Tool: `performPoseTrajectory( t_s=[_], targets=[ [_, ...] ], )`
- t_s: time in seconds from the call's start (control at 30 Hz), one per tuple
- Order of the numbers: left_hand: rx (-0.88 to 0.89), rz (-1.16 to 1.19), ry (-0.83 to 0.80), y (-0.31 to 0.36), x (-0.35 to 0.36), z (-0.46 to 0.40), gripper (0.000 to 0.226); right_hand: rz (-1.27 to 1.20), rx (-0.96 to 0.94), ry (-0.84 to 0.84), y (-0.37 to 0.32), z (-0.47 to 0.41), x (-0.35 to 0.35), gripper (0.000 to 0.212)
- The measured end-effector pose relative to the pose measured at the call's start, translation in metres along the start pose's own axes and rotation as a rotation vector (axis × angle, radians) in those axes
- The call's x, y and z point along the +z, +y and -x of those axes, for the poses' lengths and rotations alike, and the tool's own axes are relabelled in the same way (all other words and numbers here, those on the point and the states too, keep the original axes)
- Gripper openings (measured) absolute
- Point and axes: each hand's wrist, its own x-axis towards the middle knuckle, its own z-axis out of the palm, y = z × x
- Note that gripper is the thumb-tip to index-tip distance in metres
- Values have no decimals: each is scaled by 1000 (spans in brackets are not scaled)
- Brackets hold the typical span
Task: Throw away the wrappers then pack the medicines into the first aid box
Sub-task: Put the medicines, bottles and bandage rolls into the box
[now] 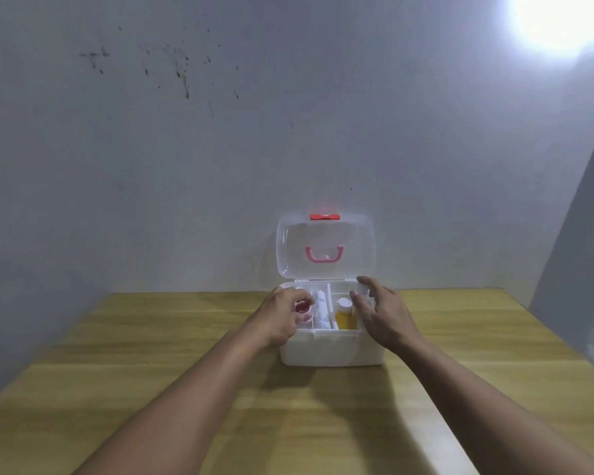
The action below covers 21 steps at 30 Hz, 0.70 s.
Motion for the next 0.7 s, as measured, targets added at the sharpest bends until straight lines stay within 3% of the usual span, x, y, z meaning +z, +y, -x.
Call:
performPoseTrajectory(
  t_s=[0.23,0.53,0.7],
  targets=[
    [-52,-37,-27,-5,-5,1,38,12,8,-7,-2,1,-1,48],
    [-60,-59,57,-14,-9,4,33,9,15,-7,-1,0,-1,47],
    [-39,-14,90,-7,-3,-1,13,8,13,-7,-2,1,-1,48]
  ],
)
